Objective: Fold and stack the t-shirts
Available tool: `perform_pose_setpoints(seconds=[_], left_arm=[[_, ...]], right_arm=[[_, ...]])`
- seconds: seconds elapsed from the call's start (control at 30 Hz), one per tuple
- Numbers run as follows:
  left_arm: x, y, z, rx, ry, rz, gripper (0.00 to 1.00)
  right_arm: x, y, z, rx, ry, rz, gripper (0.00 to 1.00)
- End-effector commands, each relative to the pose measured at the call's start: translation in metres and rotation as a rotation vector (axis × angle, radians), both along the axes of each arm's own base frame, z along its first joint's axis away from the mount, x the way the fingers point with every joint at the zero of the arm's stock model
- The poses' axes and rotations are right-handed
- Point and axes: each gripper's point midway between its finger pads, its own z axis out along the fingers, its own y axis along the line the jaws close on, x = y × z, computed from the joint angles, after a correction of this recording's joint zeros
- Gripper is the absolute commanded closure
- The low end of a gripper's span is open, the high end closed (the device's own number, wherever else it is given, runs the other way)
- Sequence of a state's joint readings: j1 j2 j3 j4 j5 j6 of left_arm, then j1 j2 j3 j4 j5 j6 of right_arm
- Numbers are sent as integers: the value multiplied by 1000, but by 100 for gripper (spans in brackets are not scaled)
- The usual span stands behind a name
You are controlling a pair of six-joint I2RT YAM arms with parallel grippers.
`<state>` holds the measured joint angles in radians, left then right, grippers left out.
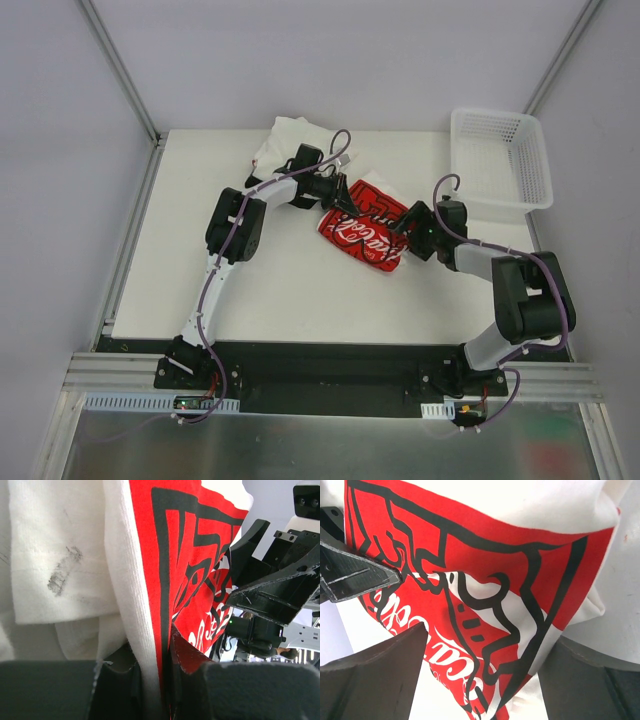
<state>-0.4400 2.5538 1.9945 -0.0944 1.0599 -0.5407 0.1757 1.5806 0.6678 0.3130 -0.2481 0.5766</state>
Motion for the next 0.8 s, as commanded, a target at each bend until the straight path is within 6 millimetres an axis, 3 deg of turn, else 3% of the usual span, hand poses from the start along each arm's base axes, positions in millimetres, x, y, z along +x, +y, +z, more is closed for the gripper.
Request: perform_pose_setpoints(seconds=[0.0,0.07,0.17,0.2,0.37,0.43,0.47,0.53,0.77], left_arm=[[-8,-12,6,-17,-20,-33,100],[-8,-12,6,-16,-24,-34,100],[-8,-12,6,-16,-31,-35,100],[-8,-12,6,-16,-32,-35,100],[-7,-12,3,-15,-29,-35,100],[-7,-12,2,-15,-26,-36,100],[-6,-12,2,-14,-28,-32,100],[-6,-12,1,-15,-26,-34,100],[-7,-14,0,4,-31,-20,100]], right_arm=[[-11,8,-9,13,53,4,17],[-11,6,-7,8,41,-2,19],[-11,5,-4,3,28,-8,36],[-10,5,-3,1,22,-7,47],[-9,6,-5,-2,23,6,62],[-8,7,-5,1,27,8,73],[-8,7,-5,0,27,9,86],[-7,8,-7,0,32,15,99],[0,15,0,20,19,37,99]])
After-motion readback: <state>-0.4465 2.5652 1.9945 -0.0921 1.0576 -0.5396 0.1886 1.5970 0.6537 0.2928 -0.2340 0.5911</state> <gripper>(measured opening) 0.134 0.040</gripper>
